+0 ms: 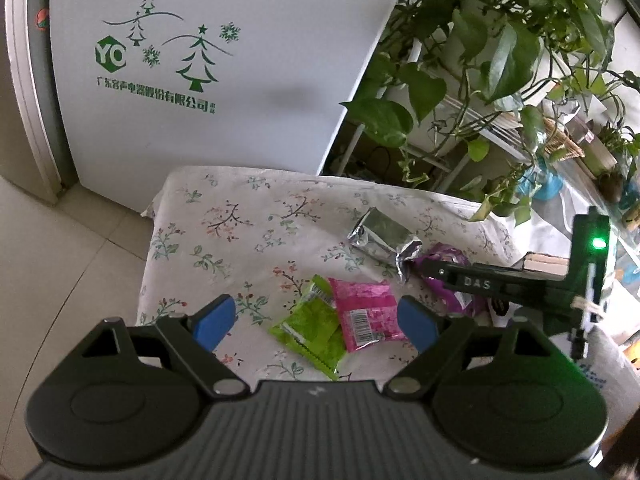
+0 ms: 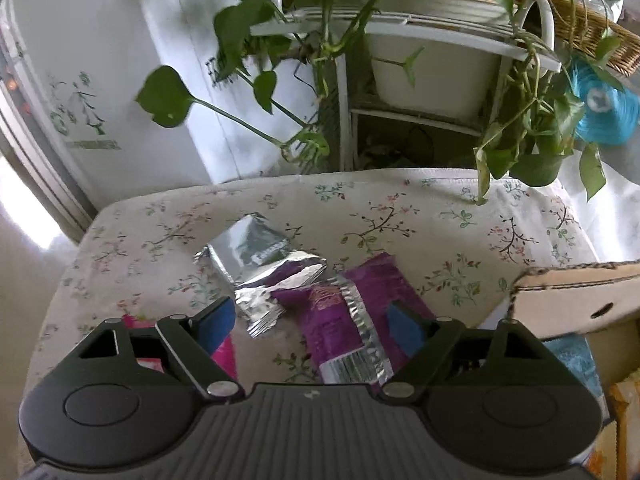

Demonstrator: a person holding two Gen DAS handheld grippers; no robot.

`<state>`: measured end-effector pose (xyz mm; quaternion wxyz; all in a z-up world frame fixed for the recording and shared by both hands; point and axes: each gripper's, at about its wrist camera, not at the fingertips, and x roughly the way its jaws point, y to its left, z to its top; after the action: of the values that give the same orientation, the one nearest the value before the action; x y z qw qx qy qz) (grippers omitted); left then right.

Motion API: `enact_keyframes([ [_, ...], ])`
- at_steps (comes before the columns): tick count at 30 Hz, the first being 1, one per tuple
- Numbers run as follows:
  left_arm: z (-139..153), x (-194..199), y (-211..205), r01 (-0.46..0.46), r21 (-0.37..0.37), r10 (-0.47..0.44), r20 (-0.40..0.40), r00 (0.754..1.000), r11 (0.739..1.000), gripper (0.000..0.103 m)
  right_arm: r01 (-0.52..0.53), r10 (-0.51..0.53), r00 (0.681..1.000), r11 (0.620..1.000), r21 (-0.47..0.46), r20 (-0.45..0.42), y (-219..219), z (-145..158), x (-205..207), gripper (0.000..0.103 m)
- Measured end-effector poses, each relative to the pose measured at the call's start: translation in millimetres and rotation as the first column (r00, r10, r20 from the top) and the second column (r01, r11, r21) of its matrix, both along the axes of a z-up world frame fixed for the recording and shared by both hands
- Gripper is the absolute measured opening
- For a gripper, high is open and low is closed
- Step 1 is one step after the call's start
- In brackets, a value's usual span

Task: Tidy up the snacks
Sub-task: 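Move the left tool to the green and pink packets while the right tool approaches the purple packet, then close the left tool on the pink packet while the right tool grasps the purple packet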

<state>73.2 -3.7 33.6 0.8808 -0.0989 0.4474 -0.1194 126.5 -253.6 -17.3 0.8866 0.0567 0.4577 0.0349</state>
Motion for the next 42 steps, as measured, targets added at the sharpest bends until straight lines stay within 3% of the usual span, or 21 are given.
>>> enact_keyframes([
  [5, -1.8, 0.1, 1.7, -0.004, 0.004, 0.005, -0.008, 1.0, 1.0, 0.088, 0.023, -0.023, 1.0, 0.998, -0.052, -0.014, 4.2, -10.3, 9.9, 0.095],
  [11, -3.4, 1.0, 2.9, -0.017, 0.006, 0.017, -0.016, 1.0, 1.0, 0.088, -0.066, 0.063, 0.996, 0.996, -0.058, -0.056, 17.4, -12.8, 10.6, 0.095],
  [13, -2.5, 0.7, 2.8, -0.02, 0.002, 0.02, -0.012, 1.0, 1.0, 0.088, -0.095, 0.095, 0.992, 0.995, 0.004, -0.081, 16.1, -8.1, 7.2, 0.096],
  [16, -1.6, 0.5, 1.6, -0.017, 0.005, 0.017, -0.006, 1.0, 1.0, 0.088, -0.111, 0.134, 0.982, 0.98, 0.166, -0.132, 7.8, -2.6, 6.4, 0.097],
  [18, -1.9, 0.7, 1.3, -0.016, 0.004, 0.016, -0.008, 1.0, 1.0, 0.088, -0.11, 0.138, 0.983, 0.971, 0.212, -0.119, 3.8, 2.9, 4.3, 0.096],
  [23, -4.2, 3.6, 0.3, -0.012, 0.008, 0.012, -0.019, 1.0, 1.0, 0.088, -0.113, 0.116, 0.987, 0.993, 0.034, -0.109, 12.6, -2.2, 2.5, 0.096],
  [26, -8.7, 7.1, -1.9, -0.006, 0.018, 0.006, -0.026, 1.0, 1.0, 0.088, -0.122, 0.126, 0.98, 0.992, 0.034, -0.152, 12.9, -14.2, 1.9, 0.096],
  [28, -11.6, 9.9, -3.1, -0.005, 0.024, 0.005, -0.032, 0.999, 1.0, 0.088, -0.123, 0.119, 0.98, 0.992, -0.016, -0.159, 17.1, -19.6, 0.5, 0.095],
  [31, -17.0, 15.0, -6.1, 0.003, 0.041, -0.002, -0.033, 0.999, 0.999, 0.088, -0.064, 0.057, 0.979, 0.997, -0.032, -0.195, 16.1, -24.5, -1.7, 0.087],
  [33, -19.8, 17.5, -11.6, 0.045, 0.062, -0.045, -0.016, 0.999, 0.997, 0.088, -0.051, 0.047, 0.979, 0.999, -0.014, -0.198, 16.0, -21.2, -5.7, 0.079],
  [37, -30.5, 21.0, -24.8, 0.152, 0.114, -0.155, 0.024, 0.988, 0.982, 0.088, 0.011, 0.004, 0.974, 0.998, 0.065, -0.228, 10.9, -17.0, -17.5, 0.076],
  [42, -41.9, 21.0, -42.0, 0.288, 0.203, -0.306, 0.061, 0.95, 0.936, 0.087, 0.117, -0.093, 0.966, 0.989, 0.088, -0.242, 5.2, -5.4, -34.2, 0.076],
])
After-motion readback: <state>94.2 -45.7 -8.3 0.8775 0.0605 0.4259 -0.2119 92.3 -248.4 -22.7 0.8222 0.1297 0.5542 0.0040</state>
